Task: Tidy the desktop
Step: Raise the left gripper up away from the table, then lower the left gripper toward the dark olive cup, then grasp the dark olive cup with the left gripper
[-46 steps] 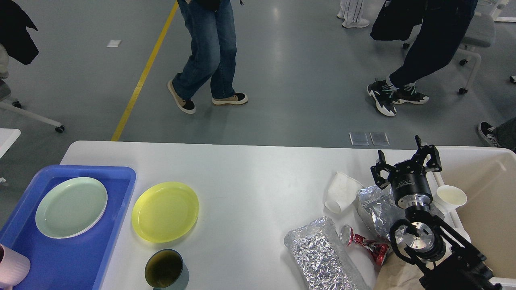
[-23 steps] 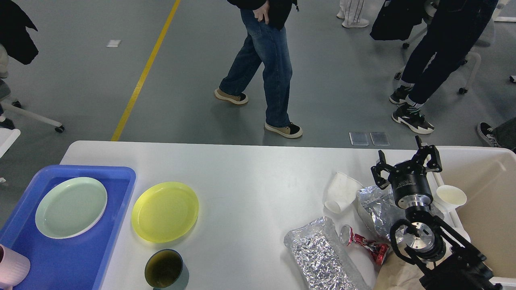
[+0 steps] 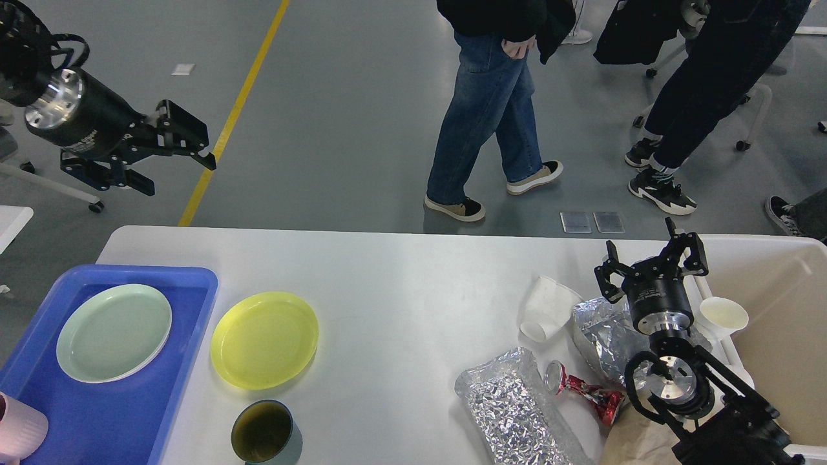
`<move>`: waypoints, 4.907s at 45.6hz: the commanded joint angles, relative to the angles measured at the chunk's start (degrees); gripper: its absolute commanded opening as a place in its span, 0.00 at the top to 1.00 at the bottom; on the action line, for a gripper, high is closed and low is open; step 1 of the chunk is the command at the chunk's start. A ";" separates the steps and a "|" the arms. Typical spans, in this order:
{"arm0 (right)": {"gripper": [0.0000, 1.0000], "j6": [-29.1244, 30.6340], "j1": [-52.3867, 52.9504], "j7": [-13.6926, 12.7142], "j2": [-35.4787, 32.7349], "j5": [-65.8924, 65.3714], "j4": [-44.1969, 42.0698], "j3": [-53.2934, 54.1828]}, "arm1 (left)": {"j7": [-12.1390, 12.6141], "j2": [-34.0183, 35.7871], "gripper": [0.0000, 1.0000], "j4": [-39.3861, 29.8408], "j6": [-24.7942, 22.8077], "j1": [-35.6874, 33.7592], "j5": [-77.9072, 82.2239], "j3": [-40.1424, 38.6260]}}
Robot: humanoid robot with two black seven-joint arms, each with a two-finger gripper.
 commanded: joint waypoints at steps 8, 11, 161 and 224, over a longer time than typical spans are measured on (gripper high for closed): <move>0.00 0.00 0.01 0.00 0.17 0.01 0.03 -0.02 | 0.42 -9.99 0.03 -1.04 11.77 -0.22 0.04 10.89; 0.00 0.00 0.09 0.00 0.17 0.01 0.03 -0.02 | 0.69 -10.08 0.03 -2.18 11.77 -0.31 0.04 12.29; 0.00 0.00 0.01 0.00 0.08 0.01 0.12 -0.02 | 5.08 -28.27 0.09 -32.07 35.15 16.21 0.57 19.33; 0.00 0.00 0.01 0.00 0.08 0.01 0.12 0.07 | 5.17 -30.82 1.00 -31.98 41.92 19.47 1.10 21.96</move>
